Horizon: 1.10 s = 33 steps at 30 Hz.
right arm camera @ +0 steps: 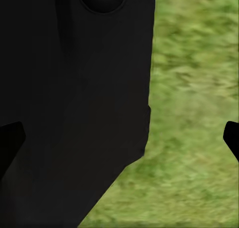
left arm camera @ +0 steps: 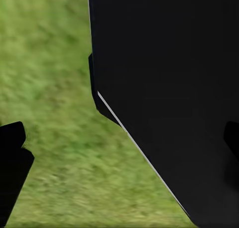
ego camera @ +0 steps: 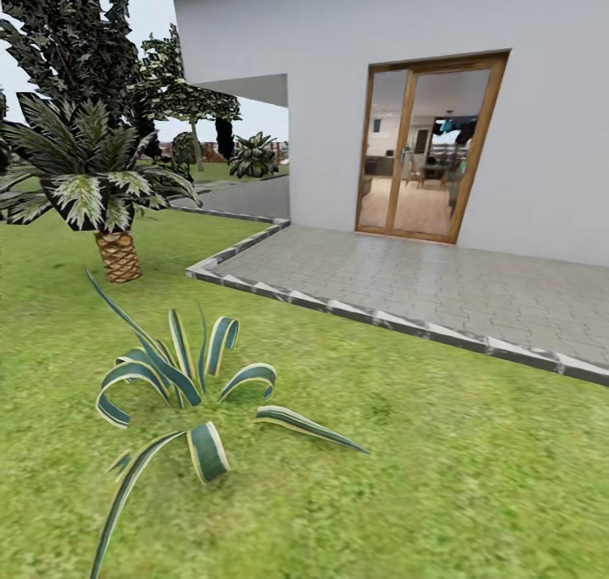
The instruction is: Take the three Easter eggs out of the wicker basket on the lawn in the garden, then place them on the lawn next to a single tree (choose any tree) so that all three eggs are next to the same tree and none are left in the basket.
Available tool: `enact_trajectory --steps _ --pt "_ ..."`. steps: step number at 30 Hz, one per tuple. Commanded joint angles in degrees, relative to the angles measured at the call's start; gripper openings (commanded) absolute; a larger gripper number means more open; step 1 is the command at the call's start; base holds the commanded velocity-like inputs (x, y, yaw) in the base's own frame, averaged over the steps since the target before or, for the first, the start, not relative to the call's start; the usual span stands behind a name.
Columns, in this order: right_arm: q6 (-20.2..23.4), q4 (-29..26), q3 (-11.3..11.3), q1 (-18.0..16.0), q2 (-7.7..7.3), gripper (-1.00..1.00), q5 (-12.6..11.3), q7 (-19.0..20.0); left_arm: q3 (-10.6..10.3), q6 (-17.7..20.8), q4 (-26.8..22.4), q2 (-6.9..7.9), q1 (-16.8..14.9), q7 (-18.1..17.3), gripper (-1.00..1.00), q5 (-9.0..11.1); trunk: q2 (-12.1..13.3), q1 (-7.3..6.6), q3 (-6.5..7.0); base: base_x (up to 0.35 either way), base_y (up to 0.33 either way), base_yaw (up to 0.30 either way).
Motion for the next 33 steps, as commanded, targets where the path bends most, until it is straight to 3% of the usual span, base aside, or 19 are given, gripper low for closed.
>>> enact_trajectory --steps 1,10,33 --pt "0.0 0.1 0.0 -0.1 -0.01 1.00 0.0 0.0 0.0 0.0 -0.1 0.00 0.0 0.0 1.00 0.0 0.0 0.00 -0.04 0.000 0.328 0.000" --pt "0.0 0.1 0.0 -0.1 -0.01 1.00 0.0 0.0 0.0 0.0 -0.1 0.00 0.0 0.0 1.00 0.0 0.0 0.00 -0.04 0.000 0.276 0.000" --pt "0.0 0.2 0.0 -0.1 -0.01 1.00 -0.1 0.2 0.0 0.0 -0.1 0.00 0.0 0.0 1.00 -0.1 0.0 0.00 -0.04 0.000 0.003 0.000"
